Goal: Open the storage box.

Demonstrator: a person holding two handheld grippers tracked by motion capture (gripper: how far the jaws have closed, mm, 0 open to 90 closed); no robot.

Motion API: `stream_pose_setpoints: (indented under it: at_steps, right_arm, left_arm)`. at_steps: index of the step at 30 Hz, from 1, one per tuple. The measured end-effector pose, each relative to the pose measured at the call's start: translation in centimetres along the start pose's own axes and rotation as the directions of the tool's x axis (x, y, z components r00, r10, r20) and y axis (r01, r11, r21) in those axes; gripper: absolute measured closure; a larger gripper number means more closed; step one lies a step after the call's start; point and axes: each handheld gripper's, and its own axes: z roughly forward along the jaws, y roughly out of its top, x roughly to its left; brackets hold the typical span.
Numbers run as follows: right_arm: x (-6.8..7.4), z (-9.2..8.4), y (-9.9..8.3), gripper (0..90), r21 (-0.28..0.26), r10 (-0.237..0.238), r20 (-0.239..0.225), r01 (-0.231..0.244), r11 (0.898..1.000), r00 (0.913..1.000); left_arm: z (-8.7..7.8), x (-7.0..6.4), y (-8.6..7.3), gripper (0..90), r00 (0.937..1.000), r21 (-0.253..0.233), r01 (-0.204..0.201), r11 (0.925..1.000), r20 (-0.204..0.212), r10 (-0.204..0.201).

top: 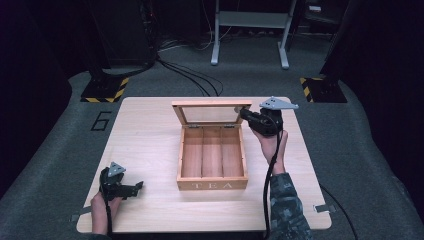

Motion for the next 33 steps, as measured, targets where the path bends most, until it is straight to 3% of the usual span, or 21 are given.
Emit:
stream_pose_setpoints:
  at_steps: [33]
  right_arm:
    - [0.00, 0.06, 0.01, 85.3, 0.004, -0.006, 0.002, 0.006, 1.000, 1.0000]
  left_arm:
    - [-0.03, -0.05, -0.01, 1.1, 1.0000, 0.003, 0.003, 1.0000, 0.002, -0.003]
